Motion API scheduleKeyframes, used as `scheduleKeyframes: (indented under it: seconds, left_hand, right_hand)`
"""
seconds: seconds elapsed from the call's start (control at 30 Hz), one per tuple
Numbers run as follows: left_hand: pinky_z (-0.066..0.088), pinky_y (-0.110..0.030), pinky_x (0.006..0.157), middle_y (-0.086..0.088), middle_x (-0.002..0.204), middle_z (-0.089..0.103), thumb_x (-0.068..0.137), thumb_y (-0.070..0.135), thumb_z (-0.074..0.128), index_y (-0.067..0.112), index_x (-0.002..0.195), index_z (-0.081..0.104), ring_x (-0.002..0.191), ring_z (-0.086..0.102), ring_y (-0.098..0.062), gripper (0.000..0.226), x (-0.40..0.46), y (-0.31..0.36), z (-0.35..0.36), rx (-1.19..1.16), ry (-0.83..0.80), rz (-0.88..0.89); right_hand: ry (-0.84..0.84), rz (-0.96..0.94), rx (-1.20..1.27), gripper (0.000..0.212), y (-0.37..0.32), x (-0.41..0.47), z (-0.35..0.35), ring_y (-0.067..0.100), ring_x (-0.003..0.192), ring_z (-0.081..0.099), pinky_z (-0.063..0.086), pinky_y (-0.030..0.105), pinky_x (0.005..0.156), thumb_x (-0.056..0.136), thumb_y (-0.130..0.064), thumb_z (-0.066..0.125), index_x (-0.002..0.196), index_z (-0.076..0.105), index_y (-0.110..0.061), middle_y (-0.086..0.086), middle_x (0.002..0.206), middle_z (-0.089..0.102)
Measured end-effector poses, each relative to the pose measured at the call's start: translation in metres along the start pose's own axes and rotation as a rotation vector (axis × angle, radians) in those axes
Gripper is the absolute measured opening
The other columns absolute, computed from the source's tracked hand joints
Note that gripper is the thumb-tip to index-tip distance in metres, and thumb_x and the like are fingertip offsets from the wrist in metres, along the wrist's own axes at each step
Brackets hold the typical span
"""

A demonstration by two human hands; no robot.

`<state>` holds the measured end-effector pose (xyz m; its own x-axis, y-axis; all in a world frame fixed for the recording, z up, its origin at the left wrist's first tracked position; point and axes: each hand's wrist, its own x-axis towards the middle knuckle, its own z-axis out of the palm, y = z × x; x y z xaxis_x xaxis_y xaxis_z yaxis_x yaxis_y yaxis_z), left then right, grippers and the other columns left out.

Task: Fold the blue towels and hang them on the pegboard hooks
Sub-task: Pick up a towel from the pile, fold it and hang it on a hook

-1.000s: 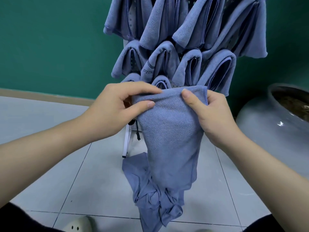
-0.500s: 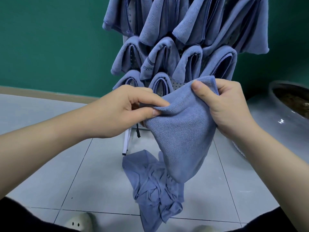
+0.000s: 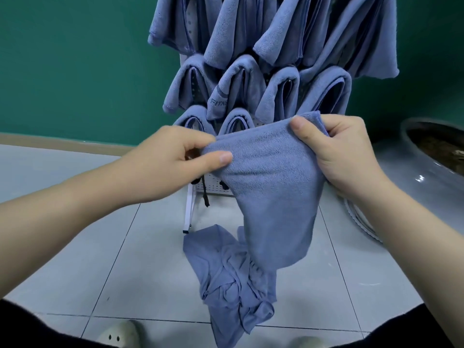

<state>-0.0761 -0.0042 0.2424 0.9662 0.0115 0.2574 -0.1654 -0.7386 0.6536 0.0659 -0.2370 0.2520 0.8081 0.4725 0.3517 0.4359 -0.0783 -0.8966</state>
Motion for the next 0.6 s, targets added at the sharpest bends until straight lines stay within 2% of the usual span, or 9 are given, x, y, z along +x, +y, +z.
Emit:
scheduleKeyframes:
  seconds: [0.07,0.13,0.2,0.27,0.3,0.37,0.4,0.47,0.6]
  left_hand:
    - [0.056,-0.04,0.064,-0.02,0.076,0.063,0.087,0.063,0.07,0.003,0.083,0.065,0.064,0.061,-0.032,0.06,0.001,0.0,0.0,-0.07,0.085,-0.029]
    - [0.047,-0.029,0.057,-0.014,0.065,0.056,0.082,0.044,0.085,0.008,0.077,0.055,0.057,0.054,-0.015,0.047,0.003,0.004,0.002,-0.169,0.216,-0.043]
    - [0.055,-0.045,0.065,-0.018,0.074,0.067,0.077,0.026,0.087,0.019,0.084,0.047,0.069,0.064,-0.022,0.041,0.004,0.003,0.002,-0.406,0.314,-0.045]
    - [0.057,-0.06,0.075,-0.023,0.09,0.073,0.078,0.02,0.082,0.024,0.099,0.045,0.079,0.067,-0.03,0.042,0.007,0.002,0.0,-0.601,0.418,-0.069]
    - [0.057,-0.057,0.075,-0.021,0.091,0.074,0.079,0.02,0.08,0.024,0.107,0.047,0.081,0.066,-0.029,0.043,0.009,0.001,-0.001,-0.653,0.462,-0.1]
    - [0.058,-0.039,0.072,-0.011,0.094,0.075,0.082,0.023,0.077,0.018,0.116,0.057,0.083,0.069,-0.021,0.04,0.01,0.0,0.003,-0.776,0.44,-0.184]
    - [0.059,-0.034,0.075,-0.006,0.099,0.077,0.083,0.024,0.079,0.014,0.114,0.065,0.087,0.073,-0.018,0.036,0.009,-0.002,0.007,-0.811,0.364,-0.234]
    - [0.06,-0.035,0.086,-0.003,0.106,0.079,0.078,0.024,0.085,0.01,0.106,0.074,0.1,0.075,-0.018,0.033,0.008,-0.009,0.018,-0.765,0.227,-0.364]
    - [0.061,-0.038,0.09,-0.003,0.102,0.08,0.077,0.015,0.086,0.007,0.104,0.078,0.102,0.076,-0.023,0.029,0.011,-0.026,0.029,-0.66,0.263,-0.477]
  right_hand:
    - [-0.026,0.059,0.07,0.052,0.001,-0.001,0.006,0.011,0.065,0.046,0.037,0.026,0.059,0.085,-0.041,0.075,0.071,0.063,0.009,0.002,0.068,0.05]
    - [-0.098,0.159,0.221,0.034,0.0,-0.001,0.01,0.011,0.073,0.066,0.052,0.025,0.067,0.079,-0.038,0.074,0.079,0.075,-0.004,0.0,0.078,0.072]
    - [-0.177,0.241,0.361,0.03,-0.002,-0.002,0.011,0.018,0.091,0.075,0.059,0.029,0.078,0.081,-0.031,0.072,0.095,0.077,-0.006,0.009,0.097,0.079]
    - [-0.225,0.272,0.454,0.036,-0.007,-0.003,0.013,0.024,0.105,0.074,0.06,0.032,0.089,0.087,-0.029,0.066,0.109,0.074,-0.001,0.014,0.112,0.077]
    - [-0.236,0.277,0.484,0.037,-0.008,-0.004,0.015,0.026,0.11,0.073,0.059,0.034,0.095,0.09,-0.029,0.063,0.112,0.073,-0.001,0.014,0.116,0.076]
    - [-0.232,0.294,0.493,0.038,-0.008,-0.007,0.022,0.029,0.117,0.07,0.055,0.042,0.105,0.093,-0.032,0.061,0.115,0.073,-0.004,0.013,0.12,0.075]
    - [-0.226,0.304,0.466,0.038,-0.008,-0.009,0.028,0.03,0.119,0.069,0.052,0.045,0.105,0.094,-0.033,0.06,0.116,0.073,-0.004,0.013,0.121,0.075]
    - [-0.214,0.326,0.403,0.035,-0.004,-0.013,0.037,0.024,0.111,0.072,0.053,0.045,0.102,0.1,-0.032,0.059,0.117,0.073,-0.004,0.012,0.118,0.076]
    - [-0.137,0.381,0.359,0.032,0.007,-0.018,0.051,0.015,0.09,0.074,0.06,0.031,0.081,0.102,-0.027,0.062,0.112,0.075,0.0,0.011,0.108,0.079]
